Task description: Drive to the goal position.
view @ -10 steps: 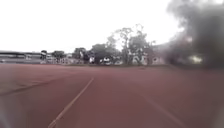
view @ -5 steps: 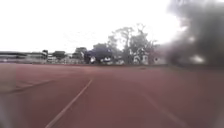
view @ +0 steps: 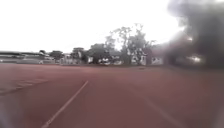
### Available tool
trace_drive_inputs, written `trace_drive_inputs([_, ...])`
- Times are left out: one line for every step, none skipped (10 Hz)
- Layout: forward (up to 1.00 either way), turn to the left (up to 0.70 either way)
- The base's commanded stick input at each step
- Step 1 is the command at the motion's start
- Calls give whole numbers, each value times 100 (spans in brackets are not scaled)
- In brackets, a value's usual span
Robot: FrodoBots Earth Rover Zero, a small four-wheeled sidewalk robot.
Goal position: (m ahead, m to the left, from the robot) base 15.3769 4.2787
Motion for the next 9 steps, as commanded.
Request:
trace_drive_inputs([69, 0])
trace_drive_inputs([69, 0])
trace_drive_inputs([69, 0])
trace_drive_inputs([69, 0])
trace_drive_inputs([69, 0])
trace_drive_inputs([69, 0])
trace_drive_inputs([69, 0])
trace_drive_inputs([69, 0])
trace_drive_inputs([69, 0])
